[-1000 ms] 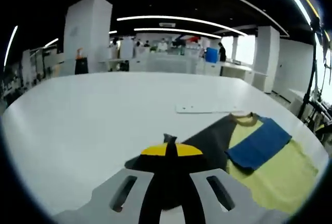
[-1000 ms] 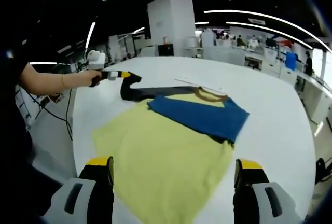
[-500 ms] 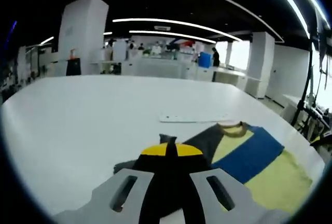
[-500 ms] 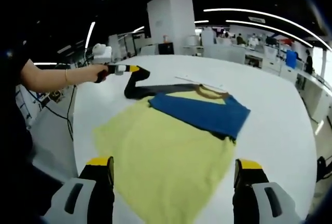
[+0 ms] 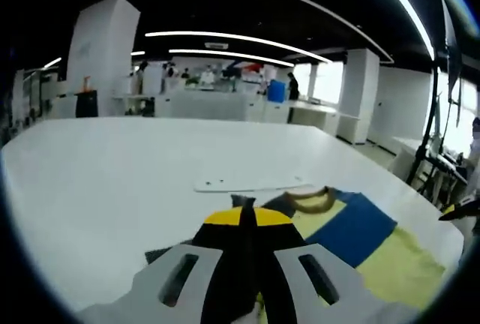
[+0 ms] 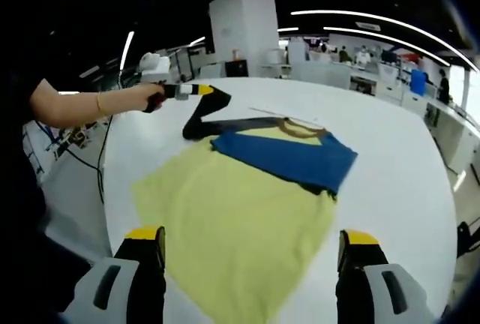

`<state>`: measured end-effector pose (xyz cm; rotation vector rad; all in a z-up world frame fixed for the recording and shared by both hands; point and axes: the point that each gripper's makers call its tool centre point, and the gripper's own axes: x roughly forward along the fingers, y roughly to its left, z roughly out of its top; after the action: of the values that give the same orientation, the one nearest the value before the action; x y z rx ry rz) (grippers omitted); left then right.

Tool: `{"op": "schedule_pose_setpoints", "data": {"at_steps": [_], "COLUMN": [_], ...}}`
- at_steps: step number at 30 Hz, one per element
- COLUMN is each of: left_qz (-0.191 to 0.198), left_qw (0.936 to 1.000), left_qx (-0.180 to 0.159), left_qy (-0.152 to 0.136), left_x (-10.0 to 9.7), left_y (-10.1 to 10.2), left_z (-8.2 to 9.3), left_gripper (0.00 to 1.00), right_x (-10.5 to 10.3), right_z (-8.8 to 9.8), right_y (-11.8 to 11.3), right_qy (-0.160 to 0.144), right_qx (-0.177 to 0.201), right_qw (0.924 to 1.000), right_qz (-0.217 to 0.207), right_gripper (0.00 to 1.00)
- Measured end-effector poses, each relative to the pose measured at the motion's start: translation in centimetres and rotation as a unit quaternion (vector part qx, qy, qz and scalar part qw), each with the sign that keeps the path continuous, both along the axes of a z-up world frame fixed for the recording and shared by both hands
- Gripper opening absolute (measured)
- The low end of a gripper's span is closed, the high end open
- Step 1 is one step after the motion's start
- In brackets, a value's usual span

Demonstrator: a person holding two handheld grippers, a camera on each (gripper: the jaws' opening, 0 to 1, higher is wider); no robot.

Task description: Fold the garment on the visible template until the final outline fits inside the template.

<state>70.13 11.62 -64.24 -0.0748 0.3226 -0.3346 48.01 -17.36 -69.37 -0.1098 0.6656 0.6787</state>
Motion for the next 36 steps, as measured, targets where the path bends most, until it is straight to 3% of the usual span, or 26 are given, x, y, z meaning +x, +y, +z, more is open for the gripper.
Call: {"op": "schedule_pose_setpoints", "data": {"at_steps": [21,26,36], "left_qz": [-0.047,-0.056,-0.100], "left_qw": [0.9988,0.9980,0.9943], "left_qx": [-0.011,-0.030,-0.037], "left_qy": [-0.001,0.000,0.000], "left_x": [1.1,1.4,1.2], "left_y": [-8.9,-11.3,-15.9], "left_z": [0.0,0.2,0.2], "left_gripper": [0.01,0.01,0.01], "right_x": [-0.2,-0.5,-1.1], "right_z": [-1.0,-1.3,-1.6], "right_y": [-0.5,-0.6,-1.8], "right_qy": [0.012,0.016,0.025], "right_qx": [-0.001,-0.001,-0.007], "right_qw": [0.9997,0.9996,0.9990], "right_qz": [-0.019,-0.022,-0.036], "right_gripper": [0.94,0.94,0.94]}}
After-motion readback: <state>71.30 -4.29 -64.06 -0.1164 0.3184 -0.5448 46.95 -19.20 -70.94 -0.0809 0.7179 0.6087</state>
